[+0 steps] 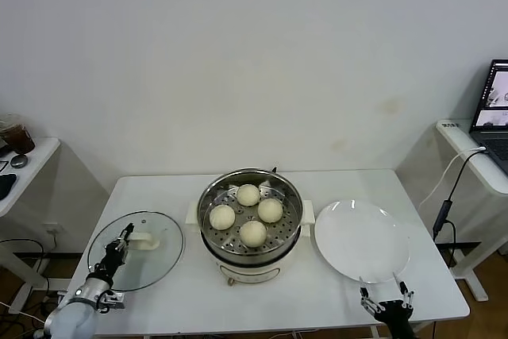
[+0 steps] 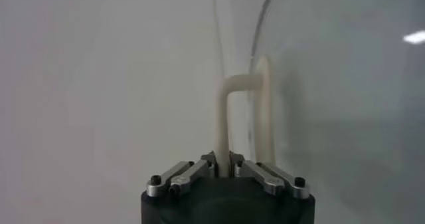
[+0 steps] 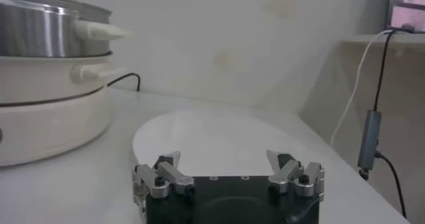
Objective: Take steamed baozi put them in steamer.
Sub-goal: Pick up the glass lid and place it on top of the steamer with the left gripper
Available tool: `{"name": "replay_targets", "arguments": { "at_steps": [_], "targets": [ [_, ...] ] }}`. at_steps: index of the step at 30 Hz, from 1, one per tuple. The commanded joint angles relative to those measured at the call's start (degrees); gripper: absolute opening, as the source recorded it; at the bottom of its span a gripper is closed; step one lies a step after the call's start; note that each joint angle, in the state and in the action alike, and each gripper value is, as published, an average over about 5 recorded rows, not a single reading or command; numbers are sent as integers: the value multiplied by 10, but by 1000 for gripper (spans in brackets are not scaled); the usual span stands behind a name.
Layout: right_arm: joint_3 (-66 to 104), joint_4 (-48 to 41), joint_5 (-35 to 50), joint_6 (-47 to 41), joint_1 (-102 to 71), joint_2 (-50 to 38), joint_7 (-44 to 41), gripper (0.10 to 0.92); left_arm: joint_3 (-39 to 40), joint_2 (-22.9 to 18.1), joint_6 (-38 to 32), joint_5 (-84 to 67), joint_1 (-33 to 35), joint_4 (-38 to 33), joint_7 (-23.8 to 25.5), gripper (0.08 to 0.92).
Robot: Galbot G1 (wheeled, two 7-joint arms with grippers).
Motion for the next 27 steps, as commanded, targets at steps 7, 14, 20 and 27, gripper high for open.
{"name": "replay_targets", "arguments": {
  "at_steps": [7, 14, 20, 27],
  "targets": [
    [-19, -4, -5, -3, 8, -10, -3, 823, -53, 77, 264, -196, 203, -373, 95, 172],
    [-31, -9, -16, 4, 12, -13, -6, 823, -30, 111, 381, -237, 178, -518, 199, 172],
    [-44, -24, -57, 15, 19, -4, 0, 823, 96, 127, 435, -229, 73, -540, 244, 172],
    [-66, -42, -103, 21, 37, 13, 18, 823, 235, 88, 479, -149, -46, -513, 290, 172]
  ]
}}
